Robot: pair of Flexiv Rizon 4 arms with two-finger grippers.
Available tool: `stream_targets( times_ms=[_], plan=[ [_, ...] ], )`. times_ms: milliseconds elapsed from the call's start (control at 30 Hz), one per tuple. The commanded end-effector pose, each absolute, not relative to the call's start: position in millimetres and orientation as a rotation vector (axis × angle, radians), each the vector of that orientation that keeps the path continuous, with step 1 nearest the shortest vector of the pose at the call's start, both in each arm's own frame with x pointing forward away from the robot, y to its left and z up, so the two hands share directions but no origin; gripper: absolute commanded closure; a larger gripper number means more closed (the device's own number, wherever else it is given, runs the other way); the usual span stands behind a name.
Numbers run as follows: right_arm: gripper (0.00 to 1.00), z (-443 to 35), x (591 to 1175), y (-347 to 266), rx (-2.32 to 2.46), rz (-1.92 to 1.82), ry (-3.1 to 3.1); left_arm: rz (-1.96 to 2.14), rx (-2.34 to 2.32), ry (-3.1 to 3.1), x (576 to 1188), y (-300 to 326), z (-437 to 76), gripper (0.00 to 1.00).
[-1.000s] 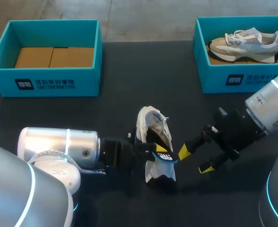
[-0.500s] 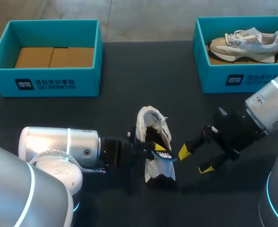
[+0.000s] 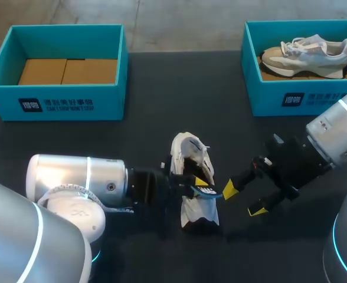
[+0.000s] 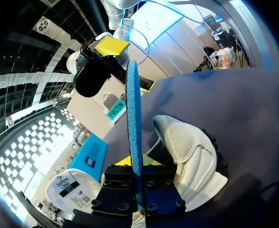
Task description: Take the shoe out of the shoebox, open the shoe tongue, remove and reinsert the insole, then place the shoe into the shoebox
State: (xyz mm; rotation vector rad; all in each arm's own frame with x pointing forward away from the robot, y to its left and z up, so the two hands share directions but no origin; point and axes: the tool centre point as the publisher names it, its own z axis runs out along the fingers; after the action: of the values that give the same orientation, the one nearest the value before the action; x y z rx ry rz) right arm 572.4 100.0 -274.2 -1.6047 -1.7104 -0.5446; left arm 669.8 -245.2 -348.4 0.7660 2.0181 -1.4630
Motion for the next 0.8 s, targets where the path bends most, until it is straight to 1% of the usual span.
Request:
stream_targets(
  times_ms=[33,100,200,400,467,633,733,800],
  plan=[
    [0.00,-274,571,101,-1.608,-0.547,-1.711,-1.475,0.765,2.012,667,-243,-344,0.84],
    [0.00,-274,571,101,-1.608,-0.547,-1.711,-1.481,0.763,2.011,665,-243,-341,0.82],
    [0.00,-274,571,101,-1.608,-0.547,-1.711,-1.491,0.761,2.006,663,-244,-338,0.82],
    [0.00,-274,571,101,-1.608,-0.547,-1.711,-1.503,0.767,1.995,658,-244,-334,0.88],
    [0.00,-274,571,101,-1.608,-0.547,-1.711,-1.506,0.769,1.992,656,-244,-333,0.87],
    [0.00,-274,571,101,-1.608,-0.547,-1.711,-1.513,0.775,1.983,652,-243,-328,0.87],
    [0.00,-274,571,101,-1.608,-0.547,-1.711,-1.516,0.780,1.979,652,-244,-327,0.85],
    [0.00,-274,571,101,-1.608,-0.547,-1.711,-1.517,0.782,1.976,651,-244,-327,0.86]
  ],
)
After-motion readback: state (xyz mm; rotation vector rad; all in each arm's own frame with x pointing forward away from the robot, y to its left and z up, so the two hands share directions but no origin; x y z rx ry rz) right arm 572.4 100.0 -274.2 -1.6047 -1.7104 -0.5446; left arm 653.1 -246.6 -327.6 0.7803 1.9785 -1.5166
